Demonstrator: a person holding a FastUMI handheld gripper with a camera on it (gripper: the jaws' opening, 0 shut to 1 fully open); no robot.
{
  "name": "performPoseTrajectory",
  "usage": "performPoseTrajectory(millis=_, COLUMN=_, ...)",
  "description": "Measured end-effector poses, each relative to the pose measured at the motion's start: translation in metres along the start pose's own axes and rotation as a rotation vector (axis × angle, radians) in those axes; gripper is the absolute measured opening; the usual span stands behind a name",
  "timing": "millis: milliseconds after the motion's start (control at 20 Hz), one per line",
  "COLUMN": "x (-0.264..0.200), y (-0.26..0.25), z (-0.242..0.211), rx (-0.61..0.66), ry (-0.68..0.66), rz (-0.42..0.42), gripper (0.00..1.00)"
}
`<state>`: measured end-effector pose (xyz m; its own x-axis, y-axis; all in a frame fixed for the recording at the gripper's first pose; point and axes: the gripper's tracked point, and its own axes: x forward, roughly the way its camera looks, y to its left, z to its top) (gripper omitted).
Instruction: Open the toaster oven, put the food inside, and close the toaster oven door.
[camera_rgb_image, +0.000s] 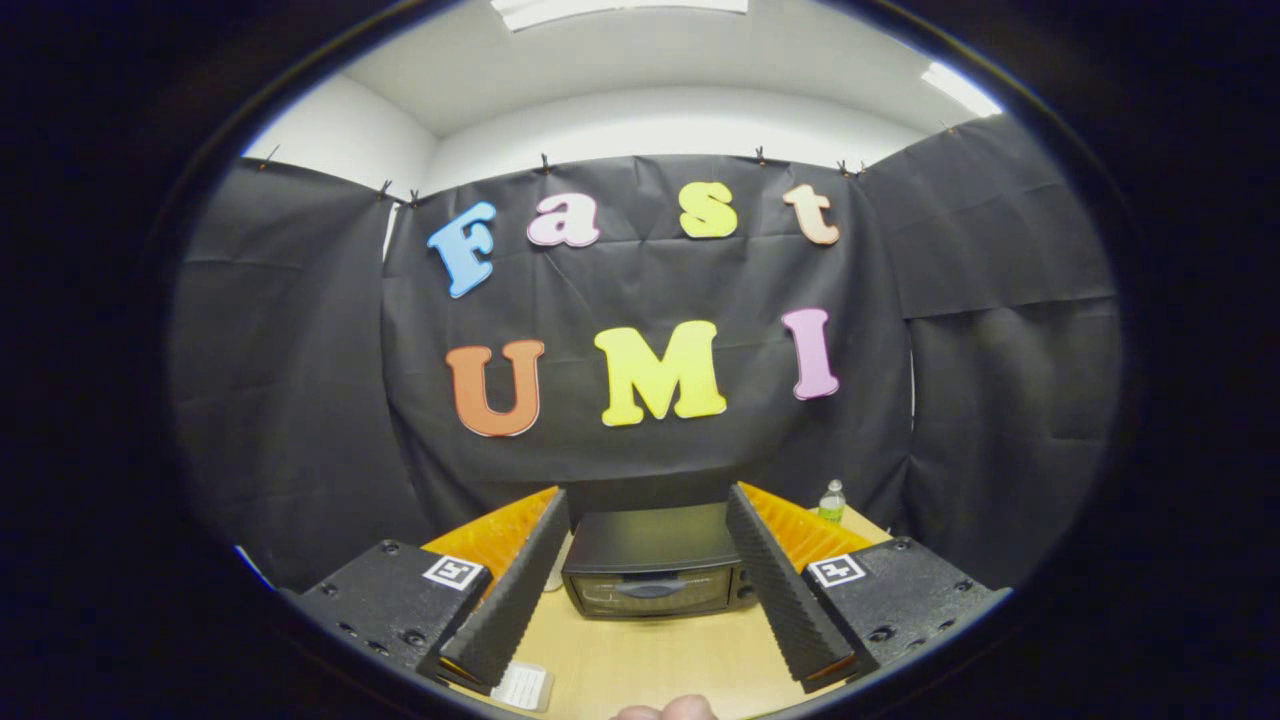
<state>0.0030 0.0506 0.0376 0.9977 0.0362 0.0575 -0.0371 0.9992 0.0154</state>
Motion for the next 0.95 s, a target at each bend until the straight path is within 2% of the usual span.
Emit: performPoseTrajectory(millis=950, x=0.01, y=0.002, z=-0.01, rx=0.012, ry=0.032, rz=-0.016, gripper=1.0)
